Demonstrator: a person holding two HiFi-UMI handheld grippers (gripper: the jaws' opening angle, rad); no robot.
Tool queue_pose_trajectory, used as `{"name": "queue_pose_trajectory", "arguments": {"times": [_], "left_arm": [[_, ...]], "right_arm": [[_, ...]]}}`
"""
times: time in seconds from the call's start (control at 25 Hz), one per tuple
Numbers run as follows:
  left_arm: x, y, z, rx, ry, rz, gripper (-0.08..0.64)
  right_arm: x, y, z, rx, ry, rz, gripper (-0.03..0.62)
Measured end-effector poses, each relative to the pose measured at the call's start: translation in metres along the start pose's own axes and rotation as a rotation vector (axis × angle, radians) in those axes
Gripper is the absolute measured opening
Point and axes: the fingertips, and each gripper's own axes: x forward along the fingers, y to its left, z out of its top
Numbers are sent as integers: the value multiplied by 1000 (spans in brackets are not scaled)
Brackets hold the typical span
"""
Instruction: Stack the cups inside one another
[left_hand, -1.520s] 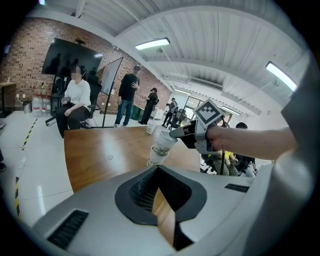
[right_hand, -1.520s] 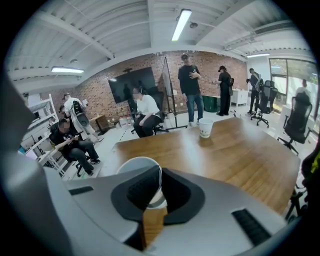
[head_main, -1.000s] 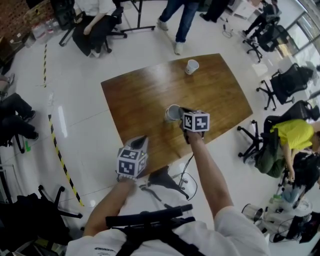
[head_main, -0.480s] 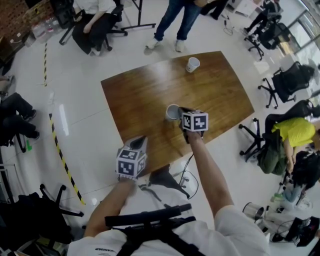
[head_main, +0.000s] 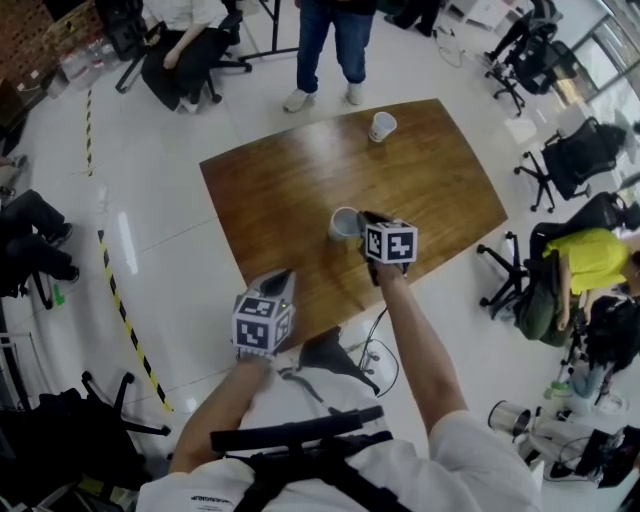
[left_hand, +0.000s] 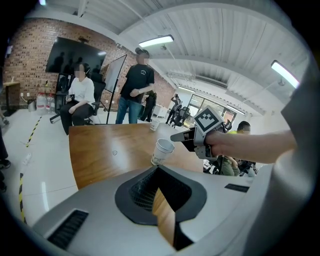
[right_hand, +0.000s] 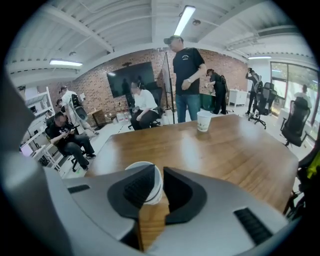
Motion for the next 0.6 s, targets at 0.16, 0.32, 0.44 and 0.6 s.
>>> {"name": "queue_pose_trajectory", "arguments": {"times": [0.16, 0.32, 0.44, 0.6], "left_arm": [[-1, -1, 5, 18, -8, -13, -5], [-3, -5, 12, 34, -21, -28, -5], [-4, -8, 16, 52, -29, -46, -5], [-4, -17, 21, 80, -35, -78, -3]], "right_arm": [[-19, -1, 5, 40, -53, -14, 77], [-43, 2, 2, 100, -105, -17, 77], [-59, 6, -5, 139, -137, -24, 77], [-81, 10, -11, 212, -193, -19, 77]]}}
